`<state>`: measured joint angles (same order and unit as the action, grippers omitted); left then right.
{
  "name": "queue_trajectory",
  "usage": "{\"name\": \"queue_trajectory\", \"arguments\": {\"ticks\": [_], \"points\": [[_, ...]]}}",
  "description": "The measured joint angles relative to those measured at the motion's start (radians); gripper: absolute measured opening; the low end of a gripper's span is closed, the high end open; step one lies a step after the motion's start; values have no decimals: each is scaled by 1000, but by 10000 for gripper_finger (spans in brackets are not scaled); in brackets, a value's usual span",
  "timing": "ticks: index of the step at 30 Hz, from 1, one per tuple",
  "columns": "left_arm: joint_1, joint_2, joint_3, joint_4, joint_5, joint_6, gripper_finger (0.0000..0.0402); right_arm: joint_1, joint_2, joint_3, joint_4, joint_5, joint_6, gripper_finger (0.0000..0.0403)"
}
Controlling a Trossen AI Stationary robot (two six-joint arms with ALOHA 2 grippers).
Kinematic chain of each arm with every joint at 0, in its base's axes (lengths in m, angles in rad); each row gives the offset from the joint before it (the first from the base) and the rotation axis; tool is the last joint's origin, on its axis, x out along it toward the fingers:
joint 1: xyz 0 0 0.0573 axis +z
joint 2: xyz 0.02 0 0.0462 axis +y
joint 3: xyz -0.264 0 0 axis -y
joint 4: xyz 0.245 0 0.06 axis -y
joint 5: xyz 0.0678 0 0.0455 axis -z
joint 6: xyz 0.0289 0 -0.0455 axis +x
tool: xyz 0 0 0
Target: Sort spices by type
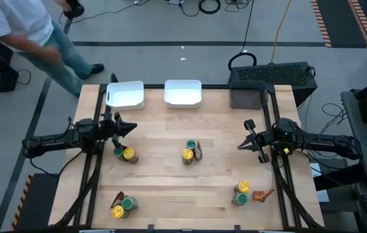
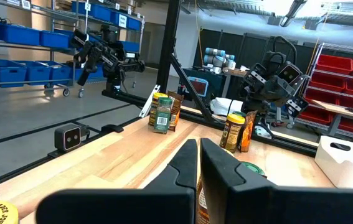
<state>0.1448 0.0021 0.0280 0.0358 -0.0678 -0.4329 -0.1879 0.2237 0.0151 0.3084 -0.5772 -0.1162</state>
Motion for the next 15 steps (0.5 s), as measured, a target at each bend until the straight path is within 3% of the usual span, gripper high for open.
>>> {"name": "queue_trajectory", "arguments": {"ticks": [15], "points": [[0,0,0,0,0,0,6,0,0,0,11,0,4,0]]}}
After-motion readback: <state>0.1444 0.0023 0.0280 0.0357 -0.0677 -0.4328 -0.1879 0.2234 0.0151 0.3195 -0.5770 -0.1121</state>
